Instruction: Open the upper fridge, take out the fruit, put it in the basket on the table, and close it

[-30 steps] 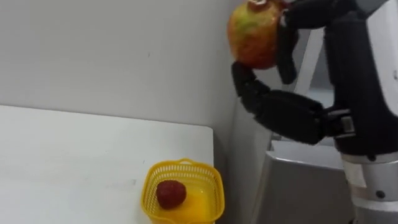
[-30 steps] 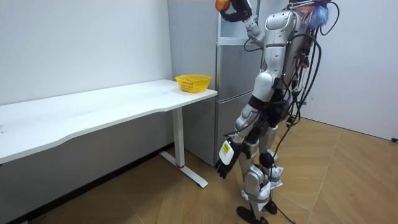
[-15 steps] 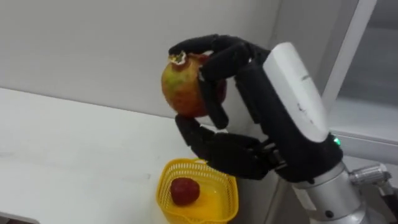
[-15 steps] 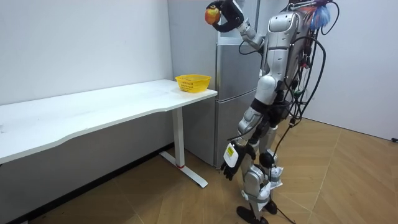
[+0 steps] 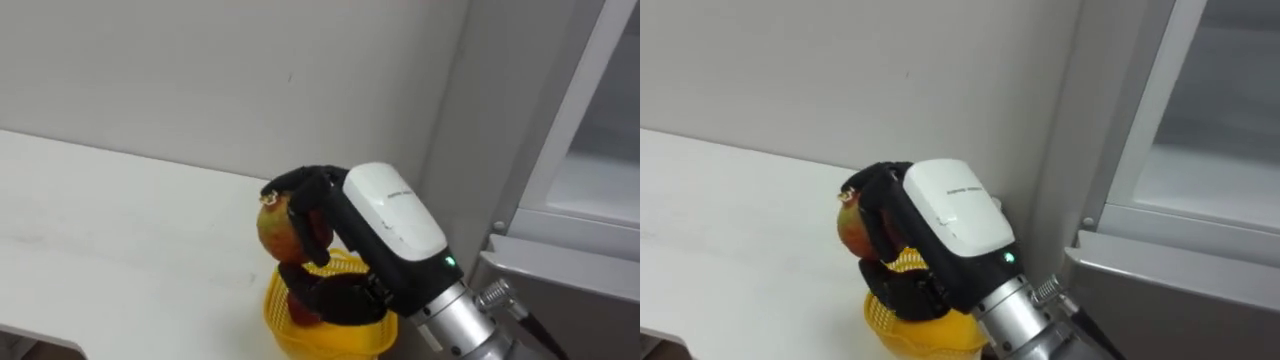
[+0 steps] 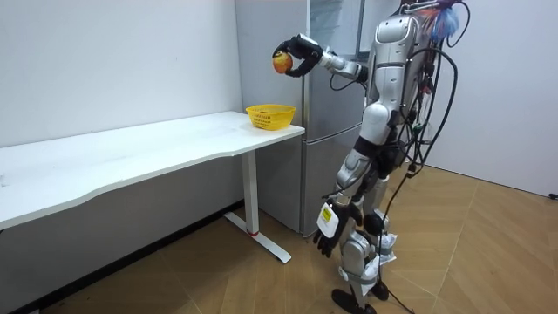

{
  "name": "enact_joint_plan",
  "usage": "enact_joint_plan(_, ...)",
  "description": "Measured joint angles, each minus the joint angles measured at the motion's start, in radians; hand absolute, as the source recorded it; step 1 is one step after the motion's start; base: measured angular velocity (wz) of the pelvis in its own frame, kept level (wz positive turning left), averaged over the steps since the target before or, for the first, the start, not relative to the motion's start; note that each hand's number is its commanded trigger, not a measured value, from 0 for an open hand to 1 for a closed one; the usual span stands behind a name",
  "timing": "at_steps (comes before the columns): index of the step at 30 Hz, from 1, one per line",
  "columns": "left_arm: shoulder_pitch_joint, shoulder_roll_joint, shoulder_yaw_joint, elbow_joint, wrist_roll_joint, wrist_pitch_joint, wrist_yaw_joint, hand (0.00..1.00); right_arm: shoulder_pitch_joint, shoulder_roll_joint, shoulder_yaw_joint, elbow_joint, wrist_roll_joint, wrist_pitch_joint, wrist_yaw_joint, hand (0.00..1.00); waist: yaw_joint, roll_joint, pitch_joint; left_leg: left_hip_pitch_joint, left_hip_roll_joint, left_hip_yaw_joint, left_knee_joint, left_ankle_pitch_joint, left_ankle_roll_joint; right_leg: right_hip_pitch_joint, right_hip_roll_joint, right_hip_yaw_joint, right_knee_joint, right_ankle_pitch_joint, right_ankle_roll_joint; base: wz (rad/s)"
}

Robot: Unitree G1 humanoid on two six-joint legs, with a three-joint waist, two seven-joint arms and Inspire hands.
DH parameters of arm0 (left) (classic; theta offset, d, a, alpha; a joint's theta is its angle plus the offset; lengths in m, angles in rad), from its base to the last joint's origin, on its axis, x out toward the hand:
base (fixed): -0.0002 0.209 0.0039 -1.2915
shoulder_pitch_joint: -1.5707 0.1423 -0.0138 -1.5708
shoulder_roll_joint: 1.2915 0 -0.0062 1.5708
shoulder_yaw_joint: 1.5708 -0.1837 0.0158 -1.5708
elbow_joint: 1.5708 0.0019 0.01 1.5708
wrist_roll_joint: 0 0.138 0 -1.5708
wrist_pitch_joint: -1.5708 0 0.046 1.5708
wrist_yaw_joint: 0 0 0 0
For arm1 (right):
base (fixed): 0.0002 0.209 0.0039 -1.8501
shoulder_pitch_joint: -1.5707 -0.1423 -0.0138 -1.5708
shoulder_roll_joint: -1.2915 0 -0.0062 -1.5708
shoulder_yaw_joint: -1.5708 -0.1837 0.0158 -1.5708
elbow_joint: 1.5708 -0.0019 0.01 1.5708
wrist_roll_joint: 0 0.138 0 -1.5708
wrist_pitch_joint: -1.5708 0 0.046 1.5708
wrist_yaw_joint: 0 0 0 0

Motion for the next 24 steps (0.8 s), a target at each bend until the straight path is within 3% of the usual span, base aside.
enact_joint_plan(5, 0.003, 0.0, 0.0, -0.007, 0.0, 0.001, -0.018, 0.0, 0.0, 0.006, 0.002, 0.074, -0.021, -0.001, -0.002, 1.0, 0.007, 0.009, -0.0031, 0.003, 0.0, -0.008, 0.001, 0.0, 0.0, 0.003, 0.0, -0.002, -0.001, 0.0, 0.0, 0.05)
enact_joint_plan(13, 0.006, 0.0, 0.0, -0.02, 0.0, 0.001, -0.011, 0.0, 0.0, 0.012, 0.017, 0.27, -0.015, 0.024, -0.007, 1.0, 0.006, 0.002, -0.0091, 0.006, -0.001, -0.014, 0.003, 0.0, 0.0, 0.014, -0.001, -0.01, -0.001, 0.0, 0.0, 0.01)
enact_joint_plan(24, 0.009, 0.0, 0.003, -0.015, 0.003, 0.002, -0.03, 0.0, 0.0, 0.023, 0.016, 0.308, -0.008, 0.034, -0.003, 1.0, 0.006, -0.002, -0.0107, 0.022, -0.003, -0.014, 0.01, 0.0, 0.0, 0.035, -0.003, -0.009, 0.0, 0.0, 0.0, 0.0)
